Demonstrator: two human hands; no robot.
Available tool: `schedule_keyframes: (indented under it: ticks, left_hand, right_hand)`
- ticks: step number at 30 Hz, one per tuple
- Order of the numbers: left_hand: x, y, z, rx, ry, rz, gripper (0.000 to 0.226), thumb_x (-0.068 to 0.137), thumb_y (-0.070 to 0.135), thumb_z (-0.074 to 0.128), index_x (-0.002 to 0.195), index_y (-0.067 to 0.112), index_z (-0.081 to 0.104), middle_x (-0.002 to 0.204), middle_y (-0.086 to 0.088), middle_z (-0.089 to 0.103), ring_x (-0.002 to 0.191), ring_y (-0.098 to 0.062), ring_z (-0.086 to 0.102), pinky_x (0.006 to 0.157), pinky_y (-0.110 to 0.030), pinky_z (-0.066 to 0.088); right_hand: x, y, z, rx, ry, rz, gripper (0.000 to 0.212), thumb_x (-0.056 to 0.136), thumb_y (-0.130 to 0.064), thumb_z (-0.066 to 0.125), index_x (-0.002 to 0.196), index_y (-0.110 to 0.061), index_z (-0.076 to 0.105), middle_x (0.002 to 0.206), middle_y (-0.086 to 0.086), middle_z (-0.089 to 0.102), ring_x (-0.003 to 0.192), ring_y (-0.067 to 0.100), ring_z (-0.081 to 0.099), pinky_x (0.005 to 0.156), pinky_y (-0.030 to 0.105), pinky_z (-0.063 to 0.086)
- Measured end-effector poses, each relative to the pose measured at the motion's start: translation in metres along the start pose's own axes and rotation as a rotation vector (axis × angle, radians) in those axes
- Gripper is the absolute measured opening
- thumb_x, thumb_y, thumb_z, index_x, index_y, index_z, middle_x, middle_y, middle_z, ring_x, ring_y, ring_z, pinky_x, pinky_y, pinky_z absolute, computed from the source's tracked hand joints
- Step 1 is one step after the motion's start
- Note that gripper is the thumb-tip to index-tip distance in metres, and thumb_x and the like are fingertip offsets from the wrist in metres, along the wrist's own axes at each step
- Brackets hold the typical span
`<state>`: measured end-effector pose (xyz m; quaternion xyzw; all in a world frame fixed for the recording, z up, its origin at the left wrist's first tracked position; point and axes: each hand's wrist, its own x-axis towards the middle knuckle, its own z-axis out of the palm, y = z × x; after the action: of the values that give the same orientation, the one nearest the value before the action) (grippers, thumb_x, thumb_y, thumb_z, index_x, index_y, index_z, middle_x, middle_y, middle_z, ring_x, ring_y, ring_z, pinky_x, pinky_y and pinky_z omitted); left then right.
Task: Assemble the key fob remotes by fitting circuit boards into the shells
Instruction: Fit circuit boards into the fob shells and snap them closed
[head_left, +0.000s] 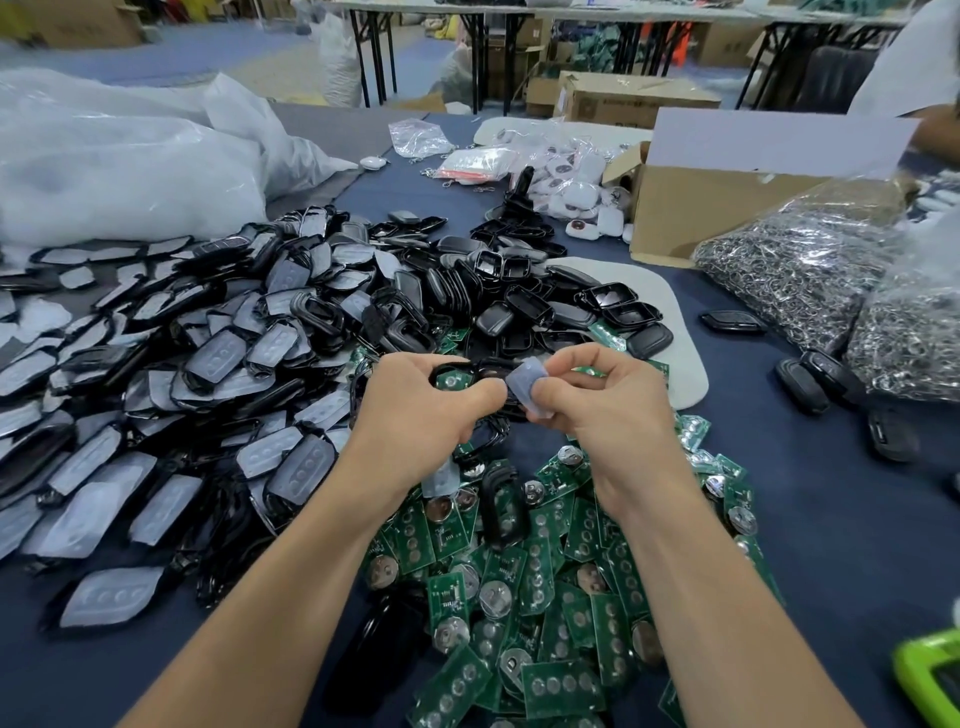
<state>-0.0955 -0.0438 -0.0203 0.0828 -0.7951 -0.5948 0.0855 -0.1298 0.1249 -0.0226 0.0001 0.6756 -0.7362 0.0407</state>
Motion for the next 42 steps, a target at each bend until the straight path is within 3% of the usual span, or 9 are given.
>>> schedule_keyframes:
  ticks: [4,9,15,22,30,36,42]
  left_hand:
    - [0.0,0.001,-0.001,0.014,-0.004,0.015,0.031,0.083,0.024,0.081,0.057,0.015,0.066,0.047,0.001,0.055,0.041,-0.014,0.041,0.044,-0.021,0.035]
    - [-0.002,0.002,0.002,0.113,0.095,0.041,0.029,0.085,0.032,0.08,0.067,0.011,0.07,0.045,0.002,0.056,0.037,-0.015,0.04,0.037,-0.025,0.031]
    - [-0.001,0.003,0.003,0.023,0.145,-0.016,0.043,0.088,0.029,0.08,0.051,0.016,0.061,0.044,0.003,0.054,0.038,-0.012,0.041,0.04,-0.021,0.035]
    - [0.002,0.001,0.004,-0.172,0.171,-0.032,0.05,0.09,0.026,0.08,0.046,0.02,0.058,0.045,0.0,0.053,0.041,-0.014,0.04,0.043,-0.022,0.035]
    - [-0.003,0.001,0.007,-0.056,0.274,0.087,0.048,0.084,0.047,0.079,0.054,0.015,0.061,0.043,0.002,0.056,0.038,-0.013,0.041,0.042,-0.019,0.037]
    - [0.002,0.003,0.002,-0.177,0.078,0.017,0.026,0.084,0.026,0.084,0.062,0.021,0.073,0.047,0.0,0.053,0.042,-0.015,0.039,0.041,-0.02,0.032]
    - [0.001,0.001,0.003,-0.133,0.139,0.049,0.045,0.088,0.02,0.08,0.056,0.001,0.054,0.044,-0.003,0.049,0.042,-0.018,0.036,0.044,-0.025,0.031]
  right_hand:
    - [-0.001,0.002,0.003,-0.005,0.022,-0.01,0.021,0.075,0.01,0.078,0.079,-0.01,0.071,0.066,0.013,0.073,0.055,0.02,0.065,0.056,0.027,0.054]
    - [-0.002,0.002,0.005,-0.019,0.037,0.009,0.018,0.072,0.003,0.081,0.076,-0.012,0.071,0.068,0.012,0.074,0.06,0.024,0.07,0.067,0.041,0.064]
    - [-0.003,-0.008,-0.001,0.15,-0.107,0.146,0.02,0.084,0.009,0.076,0.08,-0.01,0.07,0.082,0.016,0.075,0.065,0.024,0.073,0.057,0.024,0.058]
    - [-0.006,-0.012,-0.002,0.171,-0.209,0.161,0.019,0.085,0.009,0.075,0.081,-0.009,0.07,0.083,0.019,0.076,0.064,0.021,0.073,0.057,0.023,0.058]
    - [-0.008,-0.013,-0.003,0.093,-0.227,0.118,0.022,0.083,0.013,0.075,0.081,-0.008,0.069,0.077,0.018,0.076,0.061,0.022,0.072,0.056,0.024,0.058]
    - [-0.007,-0.014,-0.002,0.099,-0.132,0.115,0.026,0.081,0.014,0.075,0.073,-0.011,0.071,0.086,0.026,0.075,0.063,0.024,0.072,0.052,0.023,0.056]
    - [-0.009,-0.012,0.001,0.023,-0.189,0.056,0.024,0.079,0.016,0.073,0.082,-0.007,0.07,0.069,0.017,0.073,0.056,0.019,0.067,0.054,0.024,0.054]
